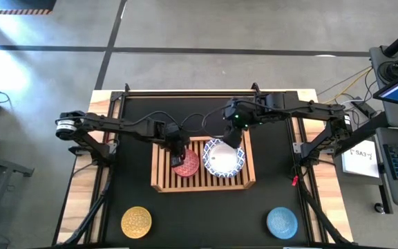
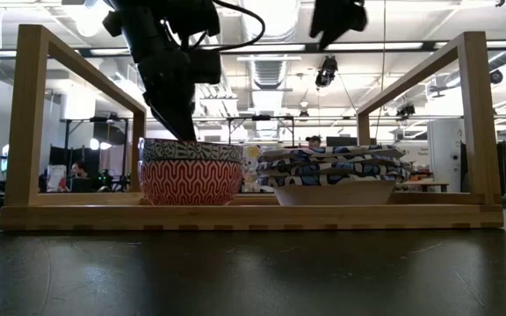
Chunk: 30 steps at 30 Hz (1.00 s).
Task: Place and stack bowls onto a shelf
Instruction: Stack the blue patterned bowl on top of the red patterned bowl on the shelf
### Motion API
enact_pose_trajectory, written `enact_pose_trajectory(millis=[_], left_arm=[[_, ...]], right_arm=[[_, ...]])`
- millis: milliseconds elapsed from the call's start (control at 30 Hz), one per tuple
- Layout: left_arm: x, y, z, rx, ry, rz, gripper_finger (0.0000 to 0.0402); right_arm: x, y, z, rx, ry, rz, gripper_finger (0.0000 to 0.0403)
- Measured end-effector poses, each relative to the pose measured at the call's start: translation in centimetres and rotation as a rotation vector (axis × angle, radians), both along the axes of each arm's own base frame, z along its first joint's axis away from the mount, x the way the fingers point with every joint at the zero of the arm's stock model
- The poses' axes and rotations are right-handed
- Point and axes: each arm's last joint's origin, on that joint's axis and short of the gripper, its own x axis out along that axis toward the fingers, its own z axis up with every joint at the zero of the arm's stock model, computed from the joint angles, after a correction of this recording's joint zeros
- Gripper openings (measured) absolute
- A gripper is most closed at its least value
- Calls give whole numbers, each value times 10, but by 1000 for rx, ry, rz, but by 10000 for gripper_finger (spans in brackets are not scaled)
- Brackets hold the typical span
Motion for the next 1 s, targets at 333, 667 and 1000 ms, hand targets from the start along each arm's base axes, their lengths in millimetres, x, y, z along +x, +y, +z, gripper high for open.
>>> enact_pose_trajectory(millis=[333,667,1000], left_arm=[[-6,1,28,68,-151,-47,104],[-16,0,52,98,-258,-64,104],[-15,1,59,131,-321,-59,104]], right_arm=[[-10,19,-6,156,98,-78,205],[-19,74,-8,270,145,-139,205],[-47,160,-12,407,204,-249,205]])
